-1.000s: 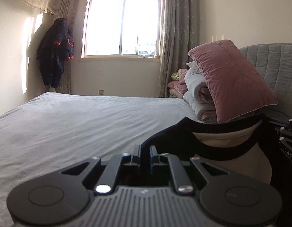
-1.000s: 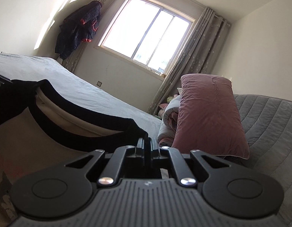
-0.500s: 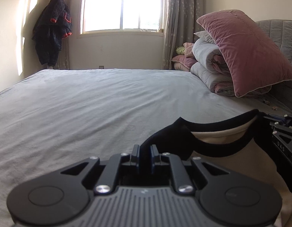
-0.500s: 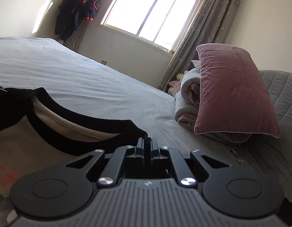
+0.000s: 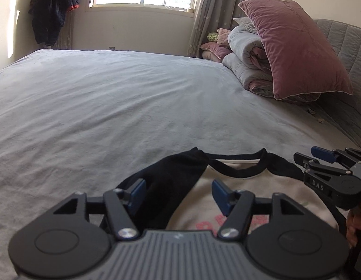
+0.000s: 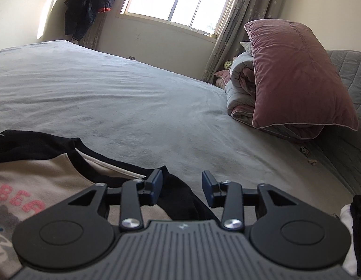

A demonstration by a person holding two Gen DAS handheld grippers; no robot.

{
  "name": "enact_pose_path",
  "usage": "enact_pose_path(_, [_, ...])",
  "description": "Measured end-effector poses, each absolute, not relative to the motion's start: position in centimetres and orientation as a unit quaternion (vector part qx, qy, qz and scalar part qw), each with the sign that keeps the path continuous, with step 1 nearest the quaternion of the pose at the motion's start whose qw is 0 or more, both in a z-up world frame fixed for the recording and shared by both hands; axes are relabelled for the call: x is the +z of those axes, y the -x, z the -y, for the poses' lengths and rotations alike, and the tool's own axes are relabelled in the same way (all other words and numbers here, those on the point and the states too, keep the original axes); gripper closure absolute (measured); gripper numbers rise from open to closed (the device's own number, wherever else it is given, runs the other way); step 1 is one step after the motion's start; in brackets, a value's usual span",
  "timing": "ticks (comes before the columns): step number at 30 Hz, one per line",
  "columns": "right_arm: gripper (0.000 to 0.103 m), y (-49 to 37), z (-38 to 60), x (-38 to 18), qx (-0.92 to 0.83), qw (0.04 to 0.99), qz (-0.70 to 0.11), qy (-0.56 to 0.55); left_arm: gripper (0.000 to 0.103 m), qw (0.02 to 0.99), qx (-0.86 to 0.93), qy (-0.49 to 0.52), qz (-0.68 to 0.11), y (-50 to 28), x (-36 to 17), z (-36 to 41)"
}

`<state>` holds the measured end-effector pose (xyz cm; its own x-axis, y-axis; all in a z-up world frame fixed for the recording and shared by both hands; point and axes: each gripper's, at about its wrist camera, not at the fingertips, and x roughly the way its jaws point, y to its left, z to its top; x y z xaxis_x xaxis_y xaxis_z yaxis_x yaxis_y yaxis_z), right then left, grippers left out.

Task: Fold clothes
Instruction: 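Lift the beige sweatshirt up with both grippers to spread it out, then lower the sweatshirt onto the bed and open both grippers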

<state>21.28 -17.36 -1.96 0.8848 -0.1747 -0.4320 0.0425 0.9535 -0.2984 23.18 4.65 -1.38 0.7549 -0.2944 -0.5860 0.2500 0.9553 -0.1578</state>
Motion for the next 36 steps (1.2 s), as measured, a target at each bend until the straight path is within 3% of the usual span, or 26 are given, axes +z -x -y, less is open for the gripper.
enact_pose_path(7, [0.058, -16.9, 16.9, -0.8, -0.025, 0.959, -0.256, 0.120, 0.033, 0.925, -0.145, 0.074, -0.344, -19.2, -0.2, -6.1])
enact_pose_path(11, [0.048, -13.7, 16.3, -0.8, -0.003, 0.955, -0.270, 0.118, 0.031, 0.913, -0.147, 0.083, -0.371, -16.4, -0.6, -7.1])
enact_pose_path(21, [0.046, -6.4, 14.1, -1.4, 0.066, 0.941, -0.318, 0.092, 0.031, 0.882, -0.155, 0.115, -0.430, -9.3, -3.1, -9.0])
enact_pose_path(27, [0.034, -2.2, 12.1, -2.1, 0.126, 0.935, -0.325, 0.065, 0.031, 0.879, -0.167, 0.069, -0.441, -6.8, -4.6, -8.2])
enact_pose_path(32, [0.033, -0.4, 9.8, -4.1, 0.163, 0.919, -0.335, 0.131, 0.032, 0.882, -0.189, 0.001, -0.432, -5.6, -4.9, -7.2])
enact_pose_path(36, [0.033, 0.1, 9.0, -4.9, 0.172, 0.914, -0.320, 0.180, 0.042, 0.878, -0.201, -0.026, -0.434, -5.5, -5.0, -7.2])
